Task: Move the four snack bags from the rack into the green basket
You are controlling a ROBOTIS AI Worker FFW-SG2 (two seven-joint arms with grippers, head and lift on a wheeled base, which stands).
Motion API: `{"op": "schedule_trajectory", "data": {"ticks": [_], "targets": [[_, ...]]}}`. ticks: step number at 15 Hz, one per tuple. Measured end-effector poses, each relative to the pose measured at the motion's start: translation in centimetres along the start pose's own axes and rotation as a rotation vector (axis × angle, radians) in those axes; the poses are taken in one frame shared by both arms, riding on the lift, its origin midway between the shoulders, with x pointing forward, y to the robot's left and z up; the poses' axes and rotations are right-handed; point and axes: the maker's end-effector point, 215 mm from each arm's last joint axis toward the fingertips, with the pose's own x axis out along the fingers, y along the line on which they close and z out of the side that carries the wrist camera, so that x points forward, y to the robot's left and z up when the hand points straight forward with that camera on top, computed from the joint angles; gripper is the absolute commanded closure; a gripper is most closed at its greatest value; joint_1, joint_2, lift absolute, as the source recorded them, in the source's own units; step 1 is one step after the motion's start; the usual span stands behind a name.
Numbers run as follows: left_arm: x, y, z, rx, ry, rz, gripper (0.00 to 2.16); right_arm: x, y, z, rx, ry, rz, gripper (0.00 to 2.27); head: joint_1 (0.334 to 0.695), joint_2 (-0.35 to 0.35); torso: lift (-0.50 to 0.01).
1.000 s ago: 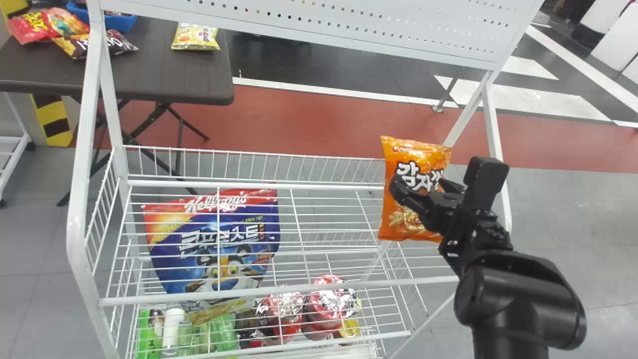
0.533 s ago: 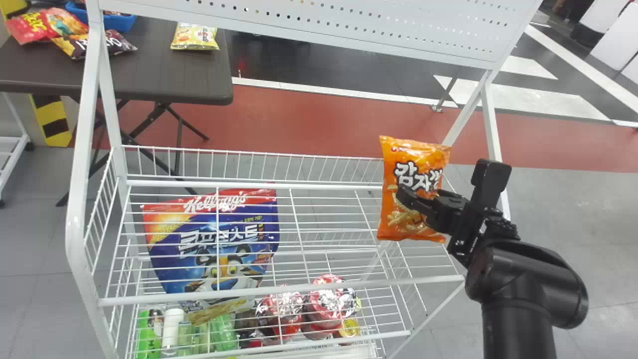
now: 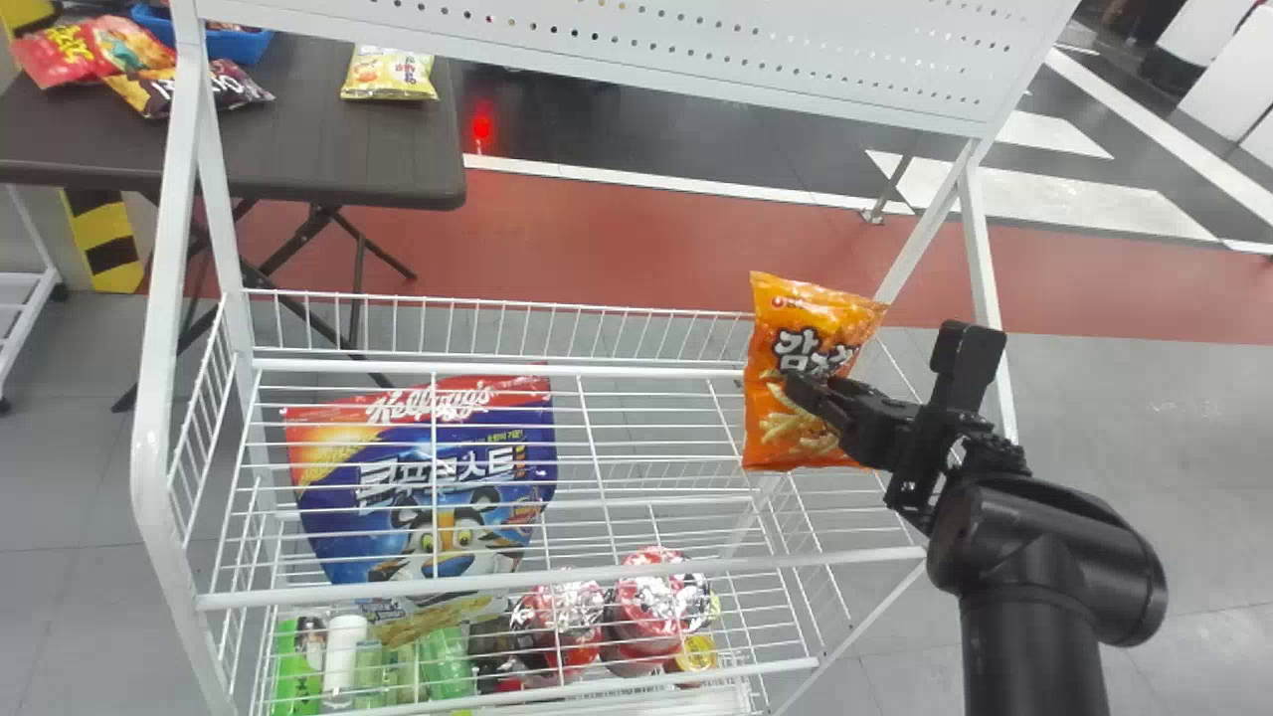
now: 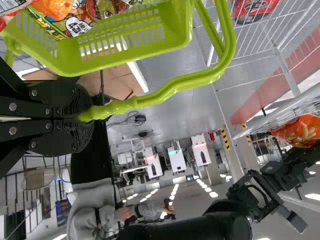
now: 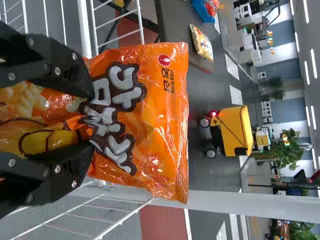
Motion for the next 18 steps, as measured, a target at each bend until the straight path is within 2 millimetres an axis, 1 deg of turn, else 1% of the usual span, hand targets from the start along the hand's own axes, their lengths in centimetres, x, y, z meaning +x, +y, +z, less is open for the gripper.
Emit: {"op": "schedule_trajectory", "data": {"ticks": [3, 5, 6, 7, 8, 10, 11, 12, 13, 14, 16, 18], "targets": [[0.2, -0.2, 0.0, 0.003, 0.002, -0.003, 2.12, -1.0, 0.0, 0.2, -0.007, -0.042, -0.008, 2.24, 0.695, -0.35, 0.0], [0.2, -0.2, 0.0, 0.005, 0.002, -0.003, 2.12, -2.5, 0.5, 1.6, -0.024, -0.113, -0.007, 2.24, 0.695, -0.35, 0.0], [0.2, -0.1, 0.0, 0.004, 0.002, -0.002, 2.12, -3.7, 1.2, 2.6, -0.033, -0.155, 0.003, 2.24, 0.695, -0.35, 0.0], [0.2, -0.1, -0.1, 0.004, 0.002, -0.001, 2.12, -5.0, 2.2, 3.6, -0.043, -0.186, 0.018, 2.24, 0.695, -0.35, 0.0], [0.2, -0.1, -0.1, 0.004, 0.002, 0.0, 2.12, -6.7, 3.6, 4.8, -0.055, -0.221, 0.038, 2.24, 0.695, -0.35, 0.0], [0.3, -0.3, -0.3, 0.004, 0.003, -0.002, 2.12, -10.7, 7.0, 7.0, -0.071, -0.269, 0.075, 2.24, 0.695, -0.35, 0.0], [0.3, -0.3, -0.3, 0.003, 0.004, -0.002, 2.12, -12.4, 8.4, 7.1, -0.072, -0.257, 0.095, 2.23, 0.695, -0.35, 0.0], [0.2, -0.4, -0.4, 0.004, 0.004, -0.002, 2.12, -14.2, 10.0, 6.0, -0.053, -0.208, 0.126, 2.24, 0.695, -0.35, 0.0], [0.2, -0.4, -0.4, 0.007, 0.003, -0.003, 2.12, -15.7, 11.4, 4.4, -0.032, -0.153, 0.154, 2.23, 0.695, -0.35, 0.0], [0.1, -0.5, -0.5, 0.011, 0.003, -0.003, 2.12, -17.8, 13.2, 1.9, -0.014, -0.083, 0.19, 2.24, 0.695, -0.35, 0.0], [0.0, -0.5, -0.4, 0.014, 0.0, -0.004, 2.12, -20.7, 15.3, -2.6, 0.017, 0.029, 0.237, 2.24, 0.695, -0.35, 0.0], [-0.1, -0.5, -0.5, 0.014, -0.003, -0.005, 2.12, -23.4, 17.5, -8.1, 0.07, 0.16, 0.296, 2.23, 0.695, -0.35, 0.0]]}}
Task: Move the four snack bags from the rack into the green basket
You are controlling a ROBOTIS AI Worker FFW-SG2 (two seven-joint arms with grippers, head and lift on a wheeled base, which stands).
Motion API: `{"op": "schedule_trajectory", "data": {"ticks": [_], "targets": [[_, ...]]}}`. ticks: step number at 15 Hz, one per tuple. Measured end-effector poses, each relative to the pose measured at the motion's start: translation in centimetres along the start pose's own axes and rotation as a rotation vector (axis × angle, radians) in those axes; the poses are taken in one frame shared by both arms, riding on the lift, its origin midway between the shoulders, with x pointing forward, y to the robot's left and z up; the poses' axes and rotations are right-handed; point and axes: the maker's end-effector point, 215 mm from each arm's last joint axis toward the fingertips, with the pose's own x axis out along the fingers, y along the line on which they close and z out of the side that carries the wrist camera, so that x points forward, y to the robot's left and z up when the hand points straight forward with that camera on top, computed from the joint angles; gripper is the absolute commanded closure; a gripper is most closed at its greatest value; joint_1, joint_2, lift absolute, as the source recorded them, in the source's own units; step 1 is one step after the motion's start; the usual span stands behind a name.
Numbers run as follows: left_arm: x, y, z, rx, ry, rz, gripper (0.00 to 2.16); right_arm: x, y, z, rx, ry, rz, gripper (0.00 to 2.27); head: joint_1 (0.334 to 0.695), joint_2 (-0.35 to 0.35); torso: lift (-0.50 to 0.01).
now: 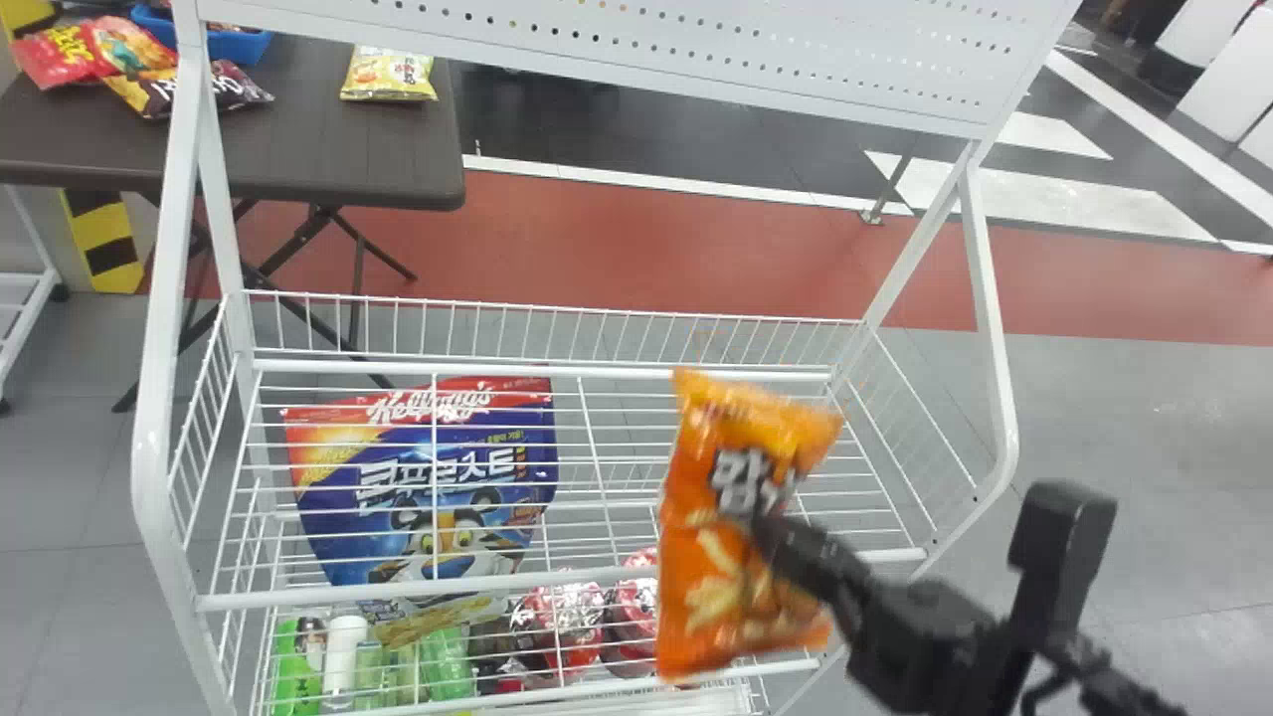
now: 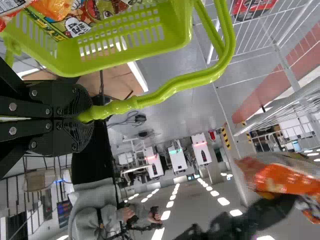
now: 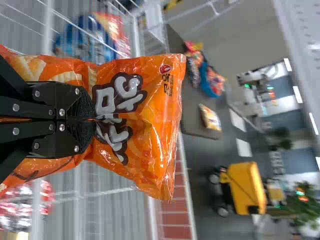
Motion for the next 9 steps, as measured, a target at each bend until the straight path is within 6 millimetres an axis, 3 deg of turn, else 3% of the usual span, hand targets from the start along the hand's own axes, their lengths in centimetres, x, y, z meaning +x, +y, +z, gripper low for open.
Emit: {"op": "schedule_trajectory", "data": {"ticks": [4, 9], "targets": [[0.3, -0.1, -0.1, 0.005, -0.01, -0.002, 2.12, -1.4, 3.9, -11.1, 0.144, 0.231, 0.105, 2.23, 0.695, -0.35, 0.0], [0.2, 0.1, 0.2, 0.013, -0.018, 0.002, 2.12, -1.7, 5.3, -22.4, 0.294, 0.449, 0.146, 2.23, 0.695, -0.35, 0.0]]}}
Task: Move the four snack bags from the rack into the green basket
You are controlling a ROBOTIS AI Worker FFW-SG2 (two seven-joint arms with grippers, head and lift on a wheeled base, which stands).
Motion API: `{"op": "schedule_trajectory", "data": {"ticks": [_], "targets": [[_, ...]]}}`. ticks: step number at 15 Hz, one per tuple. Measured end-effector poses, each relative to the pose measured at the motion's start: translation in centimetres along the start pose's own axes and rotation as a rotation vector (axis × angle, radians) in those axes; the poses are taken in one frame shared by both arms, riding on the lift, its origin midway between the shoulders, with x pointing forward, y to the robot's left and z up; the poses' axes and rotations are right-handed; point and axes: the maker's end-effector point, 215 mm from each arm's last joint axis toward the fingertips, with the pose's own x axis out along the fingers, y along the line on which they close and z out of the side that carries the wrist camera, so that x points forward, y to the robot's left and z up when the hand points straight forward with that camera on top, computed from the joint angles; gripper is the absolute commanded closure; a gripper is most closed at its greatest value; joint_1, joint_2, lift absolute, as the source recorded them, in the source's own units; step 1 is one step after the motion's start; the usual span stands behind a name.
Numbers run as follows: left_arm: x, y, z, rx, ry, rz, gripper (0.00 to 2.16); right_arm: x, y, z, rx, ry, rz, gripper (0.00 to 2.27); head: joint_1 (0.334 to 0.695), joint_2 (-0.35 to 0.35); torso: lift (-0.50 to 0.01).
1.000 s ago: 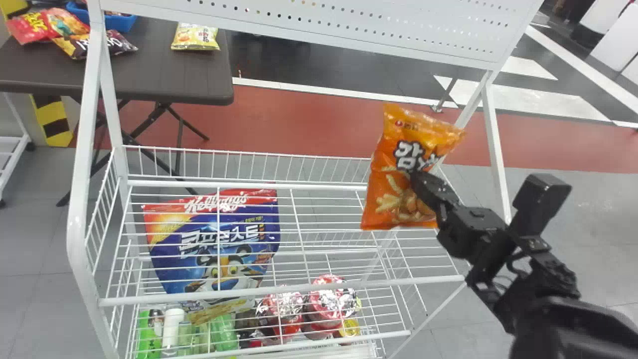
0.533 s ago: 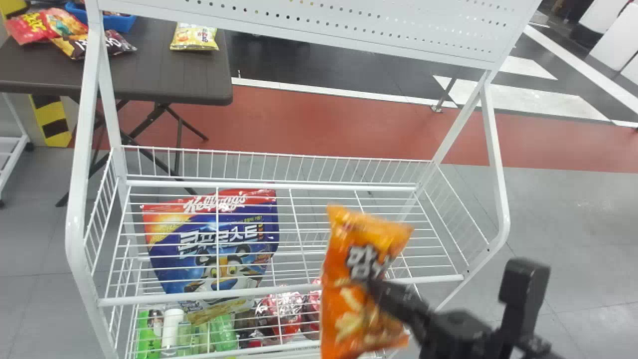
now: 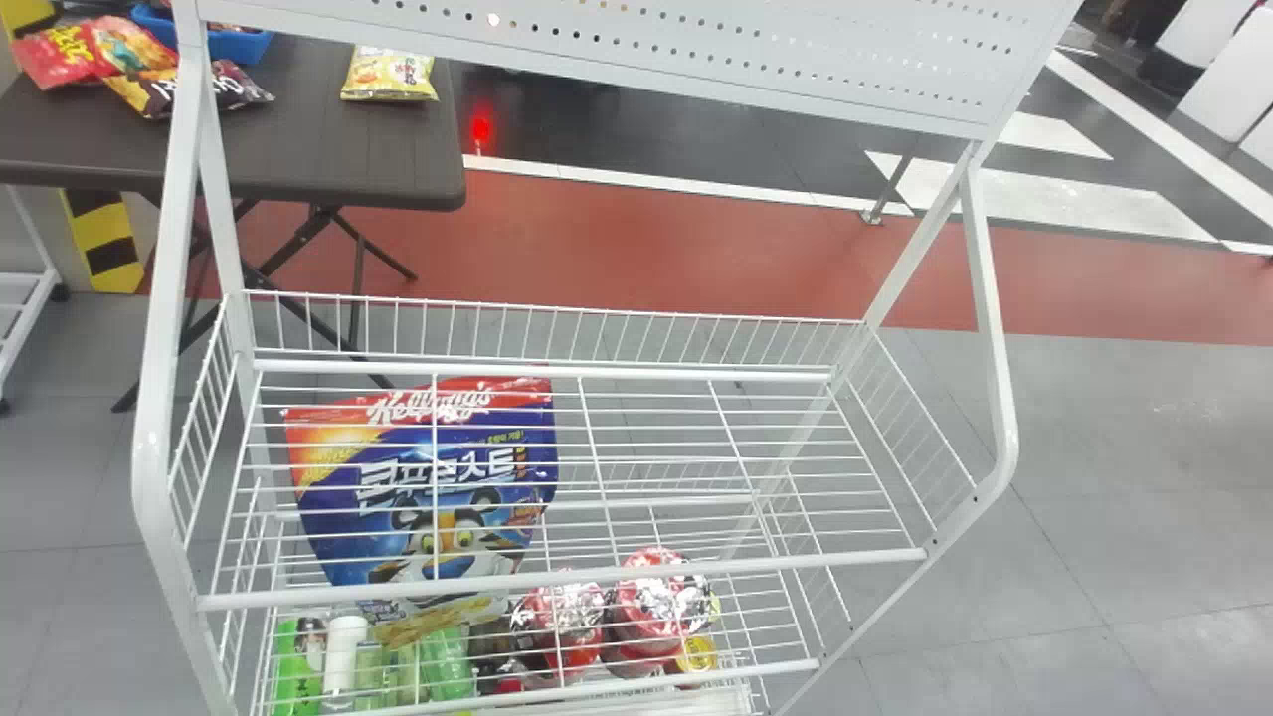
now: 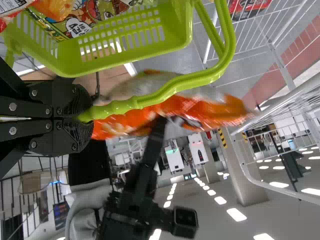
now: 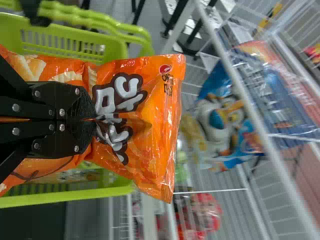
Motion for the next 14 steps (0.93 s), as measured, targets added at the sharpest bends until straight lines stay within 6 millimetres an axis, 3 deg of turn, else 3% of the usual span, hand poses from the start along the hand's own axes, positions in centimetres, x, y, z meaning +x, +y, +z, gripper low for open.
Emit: {"op": "schedule_trajectory", "data": {"ticks": [3, 4, 5, 6, 7, 14], "targets": [[0.1, 0.0, 0.2, 0.006, 0.0, -0.001, 2.12, 1.8, -0.2, -3.2, 0.028, 0.06, 0.013, 2.23, 0.695, -0.35, 0.0], [0.2, 0.0, 0.2, 0.007, 0.001, 0.0, 2.13, 2.1, -0.4, -3.7, 0.023, 0.068, 0.008, 1.97, 0.695, -0.35, 0.0], [0.2, 0.0, 0.3, 0.008, 0.002, -0.001, 2.12, 2.4, -0.4, -3.7, 0.02, 0.068, 0.007, 1.37, 0.695, -0.35, 0.0], [0.2, 0.0, 0.3, 0.008, 0.002, -0.002, 2.12, 2.5, -0.5, -3.6, 0.017, 0.066, 0.008, 0.22, 0.695, -0.35, 0.0], [0.2, 0.0, 0.3, 0.008, 0.001, -0.003, 2.12, 2.6, -0.3, -3.5, 0.015, 0.063, 0.017, 0.0, 0.695, -0.35, 0.0], [0.1, -0.2, 0.2, 0.009, -0.001, -0.005, 2.12, 3.0, 0.6, -1.7, -0.021, 0.007, 0.058, 0.06, 0.695, -0.35, 0.0]]}}
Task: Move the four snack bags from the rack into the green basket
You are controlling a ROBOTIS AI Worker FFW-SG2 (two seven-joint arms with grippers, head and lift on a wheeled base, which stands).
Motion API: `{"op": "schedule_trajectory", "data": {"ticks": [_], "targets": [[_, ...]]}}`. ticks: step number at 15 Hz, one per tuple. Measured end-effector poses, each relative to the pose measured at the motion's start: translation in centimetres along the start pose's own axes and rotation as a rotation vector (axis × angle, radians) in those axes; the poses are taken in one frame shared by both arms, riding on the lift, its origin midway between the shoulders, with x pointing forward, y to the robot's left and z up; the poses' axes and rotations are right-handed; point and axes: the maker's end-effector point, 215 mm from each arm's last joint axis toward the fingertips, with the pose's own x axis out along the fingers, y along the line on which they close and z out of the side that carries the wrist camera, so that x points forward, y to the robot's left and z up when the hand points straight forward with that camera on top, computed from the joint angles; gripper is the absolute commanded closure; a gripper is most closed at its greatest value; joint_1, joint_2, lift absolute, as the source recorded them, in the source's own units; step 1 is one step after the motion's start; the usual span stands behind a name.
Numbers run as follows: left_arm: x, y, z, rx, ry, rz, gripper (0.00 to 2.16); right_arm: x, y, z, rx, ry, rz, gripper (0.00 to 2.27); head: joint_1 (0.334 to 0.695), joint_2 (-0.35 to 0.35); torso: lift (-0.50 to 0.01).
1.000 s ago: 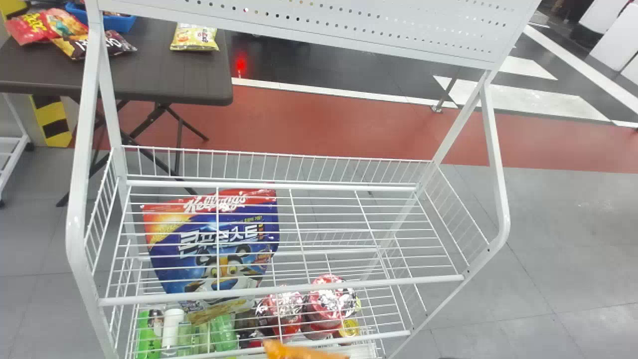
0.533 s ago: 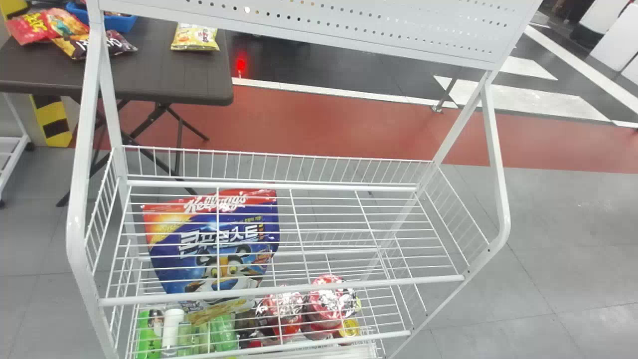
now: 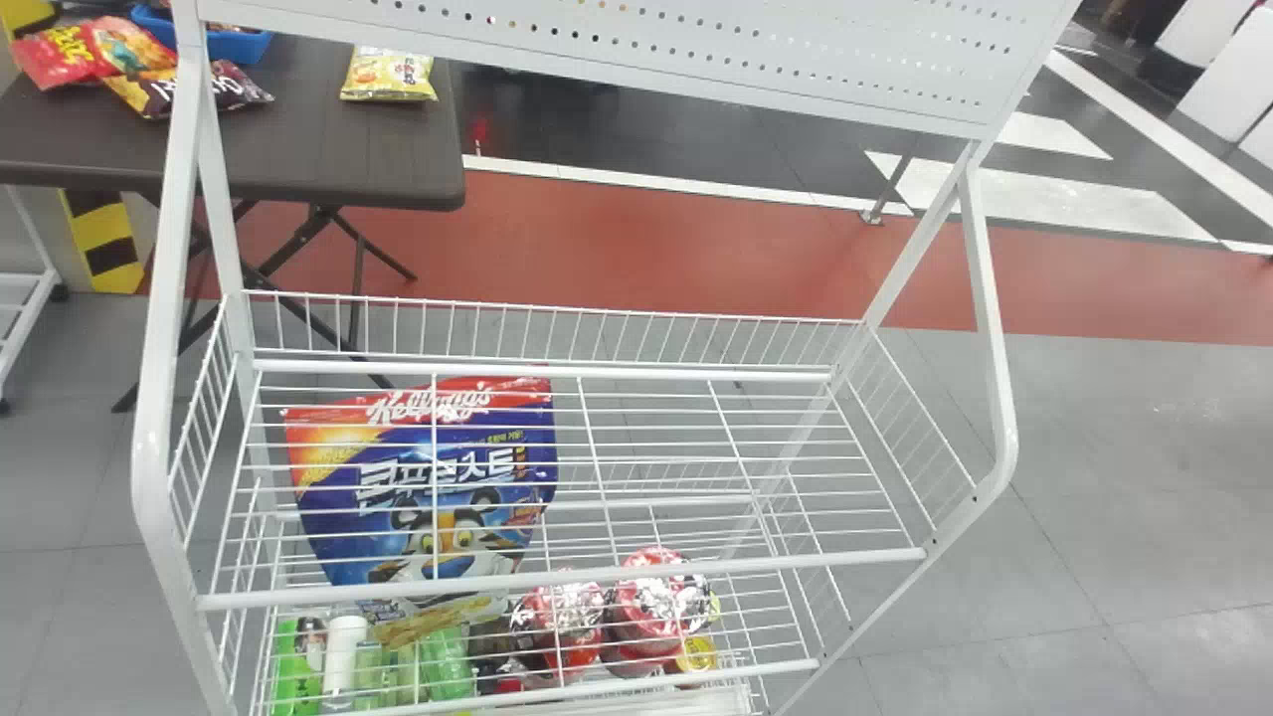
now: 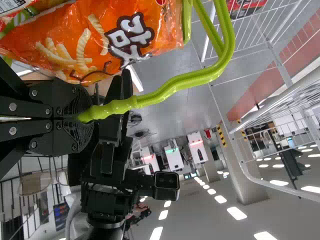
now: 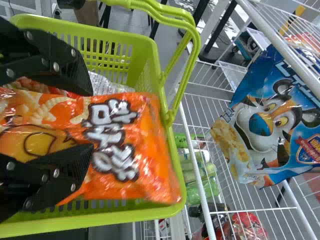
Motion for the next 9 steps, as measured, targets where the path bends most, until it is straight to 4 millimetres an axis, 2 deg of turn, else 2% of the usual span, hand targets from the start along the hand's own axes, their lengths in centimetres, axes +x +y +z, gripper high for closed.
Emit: {"op": "schedule_trajectory", "data": {"ticks": [1, 3, 6, 8, 9], "targets": [[0.0, 0.0, 0.0, 0.0, 0.0, 0.001, 2.12, -0.2, 0.0, 1.0, -0.02, -0.032, -0.002, 0.06, 0.695, -0.35, 0.0], [0.1, 0.0, 0.0, 0.0, 0.001, 0.0, 2.12, -1.1, 0.3, 4.2, -0.093, -0.141, -0.01, 0.06, 0.695, -0.35, 0.0], [0.2, -0.1, -0.2, -0.001, 0.004, -0.001, 2.12, -4.1, 1.3, 12.0, -0.25, -0.413, -0.072, 0.05, 0.695, -0.35, 0.0], [0.3, 0.0, -0.3, -0.001, 0.008, 0.001, 2.12, -7.6, 2.5, 17.8, -0.363, -0.641, -0.193, 0.05, 0.695, -0.35, 0.0], [0.4, 0.0, -0.4, 0.0, 0.01, 0.003, 2.12, -9.3, 3.8, 19.8, -0.408, -0.728, -0.225, 0.05, 0.695, -0.35, 0.0]]}}
